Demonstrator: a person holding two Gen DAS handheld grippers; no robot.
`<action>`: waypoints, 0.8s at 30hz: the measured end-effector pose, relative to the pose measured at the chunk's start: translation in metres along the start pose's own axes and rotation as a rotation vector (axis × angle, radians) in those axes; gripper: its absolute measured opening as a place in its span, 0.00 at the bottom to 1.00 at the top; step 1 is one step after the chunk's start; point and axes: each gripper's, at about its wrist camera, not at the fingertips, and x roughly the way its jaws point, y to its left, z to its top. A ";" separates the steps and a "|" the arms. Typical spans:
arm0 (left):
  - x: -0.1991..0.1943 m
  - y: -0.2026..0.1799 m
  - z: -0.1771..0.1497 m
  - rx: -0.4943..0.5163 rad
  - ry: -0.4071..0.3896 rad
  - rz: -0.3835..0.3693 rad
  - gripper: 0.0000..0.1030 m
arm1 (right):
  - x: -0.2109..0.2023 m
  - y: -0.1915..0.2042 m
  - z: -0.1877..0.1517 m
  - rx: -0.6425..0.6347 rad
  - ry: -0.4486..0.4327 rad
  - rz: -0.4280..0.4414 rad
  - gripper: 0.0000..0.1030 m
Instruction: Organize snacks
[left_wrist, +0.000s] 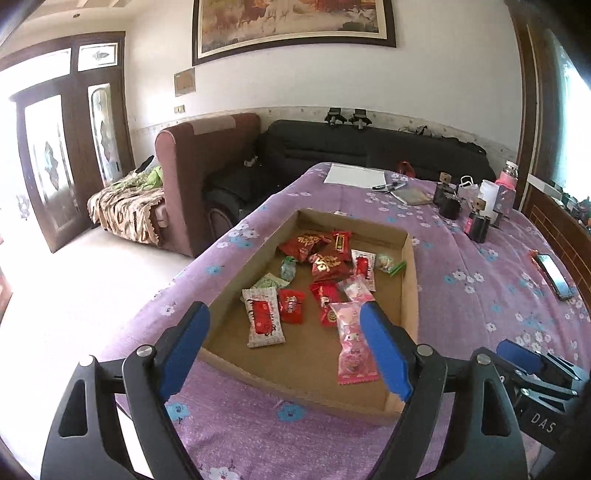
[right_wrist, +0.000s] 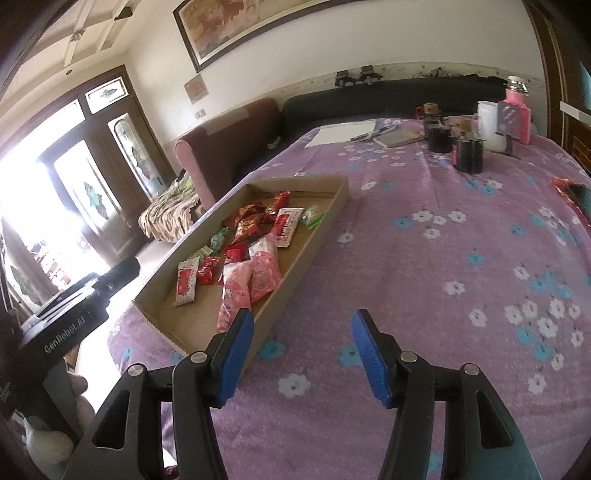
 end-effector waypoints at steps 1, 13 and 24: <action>0.000 -0.002 0.000 0.005 0.003 -0.001 0.82 | -0.003 -0.002 -0.002 0.003 -0.003 -0.002 0.56; 0.001 -0.036 -0.008 0.091 0.054 -0.007 0.82 | -0.020 -0.003 -0.014 -0.045 -0.043 -0.050 0.62; 0.008 -0.053 -0.015 0.126 0.101 -0.027 0.82 | -0.022 0.007 -0.020 -0.135 -0.078 -0.109 0.68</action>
